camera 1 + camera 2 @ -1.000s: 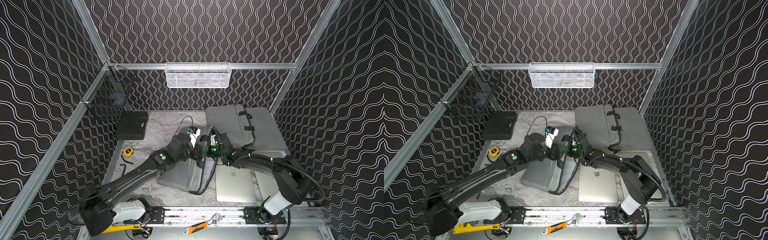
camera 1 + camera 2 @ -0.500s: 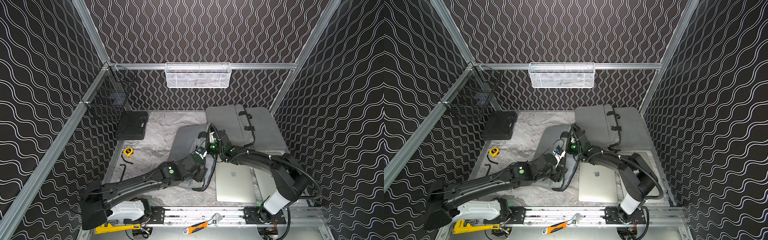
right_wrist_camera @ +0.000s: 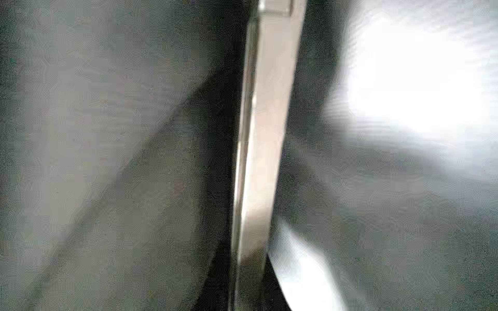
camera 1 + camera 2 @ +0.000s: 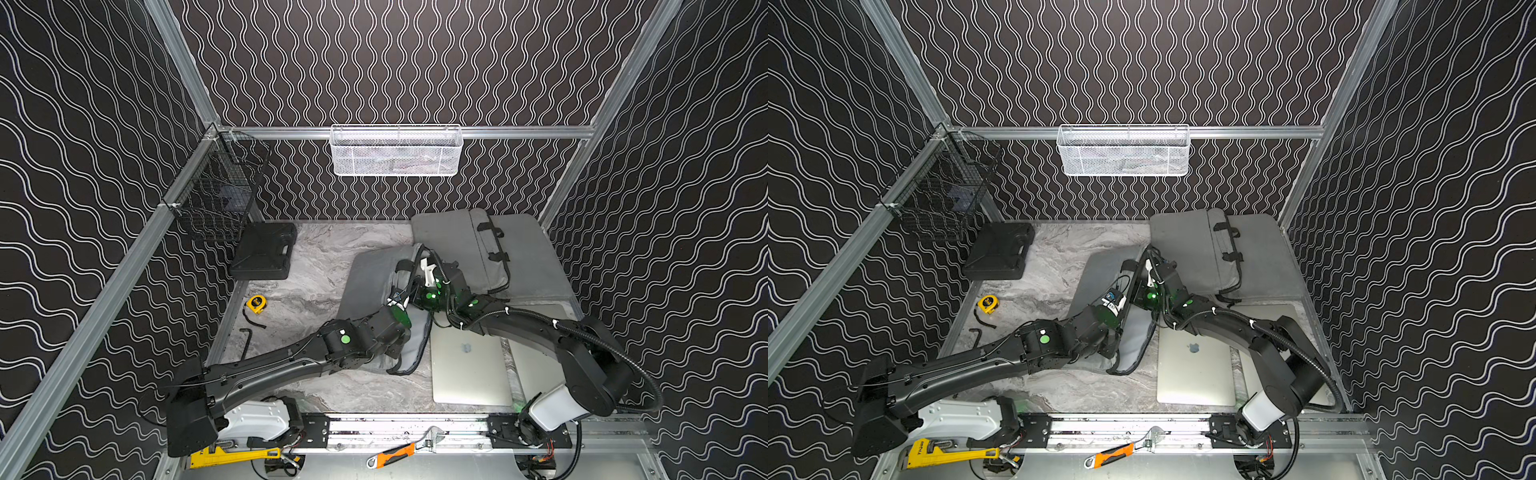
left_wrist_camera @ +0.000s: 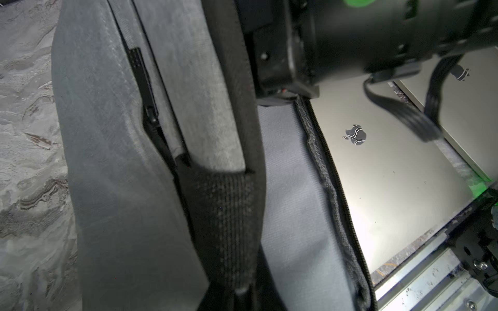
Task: Open the zippered laptop bag and take out the laptop
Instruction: Take out the laptop from the zippered laptop bag.
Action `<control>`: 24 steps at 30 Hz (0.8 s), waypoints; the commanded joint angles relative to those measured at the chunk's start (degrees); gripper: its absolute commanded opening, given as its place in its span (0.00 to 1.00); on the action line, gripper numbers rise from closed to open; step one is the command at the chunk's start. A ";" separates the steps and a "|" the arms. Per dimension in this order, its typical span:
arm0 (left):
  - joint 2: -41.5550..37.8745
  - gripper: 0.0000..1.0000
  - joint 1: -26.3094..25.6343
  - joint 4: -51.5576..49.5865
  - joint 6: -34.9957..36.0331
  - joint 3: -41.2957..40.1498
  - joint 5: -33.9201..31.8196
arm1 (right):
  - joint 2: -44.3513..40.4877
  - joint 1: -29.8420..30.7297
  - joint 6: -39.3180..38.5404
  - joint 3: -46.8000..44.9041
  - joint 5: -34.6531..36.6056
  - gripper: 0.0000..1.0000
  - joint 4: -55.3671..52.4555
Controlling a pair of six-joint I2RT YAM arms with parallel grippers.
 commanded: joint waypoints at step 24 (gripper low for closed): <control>0.19 0.00 2.19 4.34 3.70 -1.21 -1.81 | -25.60 -5.27 1.06 -18.15 1.65 0.00 7.14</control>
